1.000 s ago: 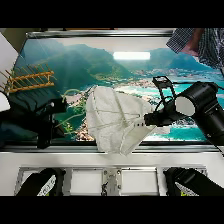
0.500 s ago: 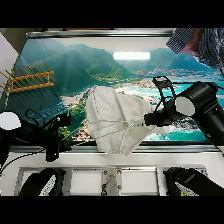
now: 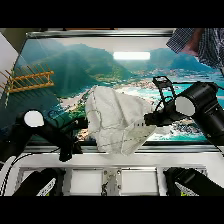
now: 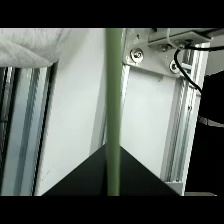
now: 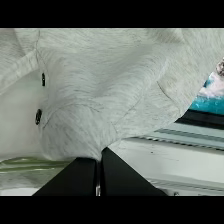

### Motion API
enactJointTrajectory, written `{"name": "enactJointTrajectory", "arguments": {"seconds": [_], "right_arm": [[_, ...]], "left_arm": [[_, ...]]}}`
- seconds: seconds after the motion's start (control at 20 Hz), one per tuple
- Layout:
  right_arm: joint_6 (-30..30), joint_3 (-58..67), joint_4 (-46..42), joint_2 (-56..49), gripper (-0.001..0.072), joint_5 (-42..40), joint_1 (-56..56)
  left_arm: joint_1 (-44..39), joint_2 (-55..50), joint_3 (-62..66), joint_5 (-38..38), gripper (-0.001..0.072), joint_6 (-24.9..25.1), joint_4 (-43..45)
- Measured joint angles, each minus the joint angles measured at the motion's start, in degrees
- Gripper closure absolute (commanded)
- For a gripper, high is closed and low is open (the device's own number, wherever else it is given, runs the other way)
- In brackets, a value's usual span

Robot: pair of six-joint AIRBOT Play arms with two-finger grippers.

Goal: Fold the clothes and pants, and hang the long-sleeved shirts on hangers.

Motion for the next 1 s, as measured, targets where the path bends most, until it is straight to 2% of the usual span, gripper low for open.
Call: {"name": "enactJointTrajectory", "arguments": {"seconds": [0.4,0.65,1.0], "right_arm": [[0.0,0.0,0.0,0.0,0.0691,0.0,0.0],[-1.8,0.0,0.0,0.0,0.0693,0.2,0.0],[-5.2,1.7,-2.4,-0.1,0.0693,0.3,-0.1]], "left_arm": [[-4.1,-5.2,0.2,11.5,0.0698,-2.3,-3.8],[-4.5,-5.7,2.6,12.3,0.0698,-2.0,-4.2],[-9.4,-8.2,3.6,14.1,0.0698,1.8,-4.7]]}}
